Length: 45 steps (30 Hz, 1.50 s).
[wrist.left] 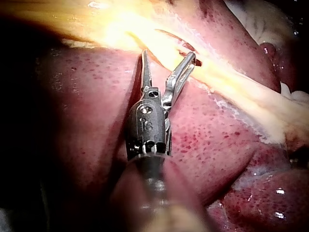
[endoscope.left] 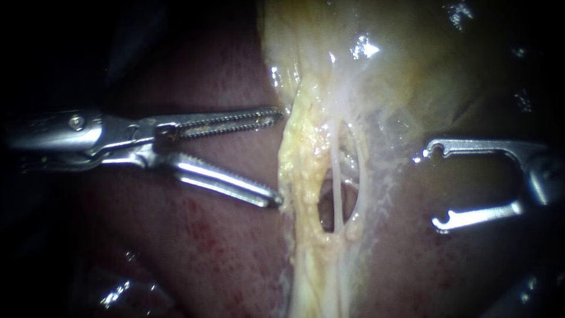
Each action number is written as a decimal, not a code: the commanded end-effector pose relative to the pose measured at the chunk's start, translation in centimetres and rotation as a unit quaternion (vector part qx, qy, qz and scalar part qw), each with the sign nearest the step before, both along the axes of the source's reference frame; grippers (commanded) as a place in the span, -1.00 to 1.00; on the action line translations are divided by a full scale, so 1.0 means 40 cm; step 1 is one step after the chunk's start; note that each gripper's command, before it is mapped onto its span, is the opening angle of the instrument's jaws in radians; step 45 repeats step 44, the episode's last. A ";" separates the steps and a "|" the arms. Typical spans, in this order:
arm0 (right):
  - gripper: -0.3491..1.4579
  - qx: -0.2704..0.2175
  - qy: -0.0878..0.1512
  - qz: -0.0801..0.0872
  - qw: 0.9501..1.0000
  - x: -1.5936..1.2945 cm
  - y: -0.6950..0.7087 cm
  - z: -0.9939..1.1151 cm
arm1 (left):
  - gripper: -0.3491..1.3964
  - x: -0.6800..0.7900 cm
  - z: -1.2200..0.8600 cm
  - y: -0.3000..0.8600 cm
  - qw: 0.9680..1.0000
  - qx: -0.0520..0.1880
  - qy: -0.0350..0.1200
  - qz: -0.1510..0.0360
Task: Grabbing gallbladder
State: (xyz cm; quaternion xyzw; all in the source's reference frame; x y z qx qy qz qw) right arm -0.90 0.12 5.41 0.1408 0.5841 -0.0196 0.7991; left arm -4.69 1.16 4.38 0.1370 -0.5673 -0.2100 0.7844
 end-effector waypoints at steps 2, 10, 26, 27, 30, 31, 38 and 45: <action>0.05 0.000 0.000 0.000 1.000 0.0000 0.0000 0.0001 | -0.04 -0.0009 0.0001 0.0002 1.000 0.003 0.001 -0.002; 0.05 0.003 -0.001 0.001 1.000 0.0000 0.0000 0.0001 | -0.27 -0.0044 -0.0006 0.0004 1.000 0.009 0.002 -0.006; 0.05 0.003 -0.001 0.001 1.000 -0.0001 0.0000 0.0001 | -1.00 -0.0041 0.0010 0.0013 1.000 0.023 0.000 -0.009; 0.05 0.003 -0.001 0.001 1.000 -0.0001 0.0000 0.0001 | -1.00 -0.0040 0.0010 0.0012 1.000 0.023 0.000 -0.009; 0.05 0.003 -0.001 0.001 1.000 -0.0001 0.0000 0.0001 | -1.00 -0.0039 0.0010 0.0012 1.000 0.023 0.000 -0.009; 0.05 0.003 -0.001 0.001 1.000 -0.0001 0.0000 0.0001 | -1.00 -0.0039 0.0009 0.0011 1.000 0.023 0.000 -0.009; 0.05 0.005 -0.002 0.002 1.000 -0.0001 0.0000 0.0001 | -1.00 -0.0037 0.0009 0.0011 1.000 0.023 -0.001 -0.009; 0.05 0.005 -0.002 0.002 1.000 -0.0001 0.0000 0.0001 | -1.00 -0.0033 0.0007 0.0009 1.000 0.023 -0.001 -0.008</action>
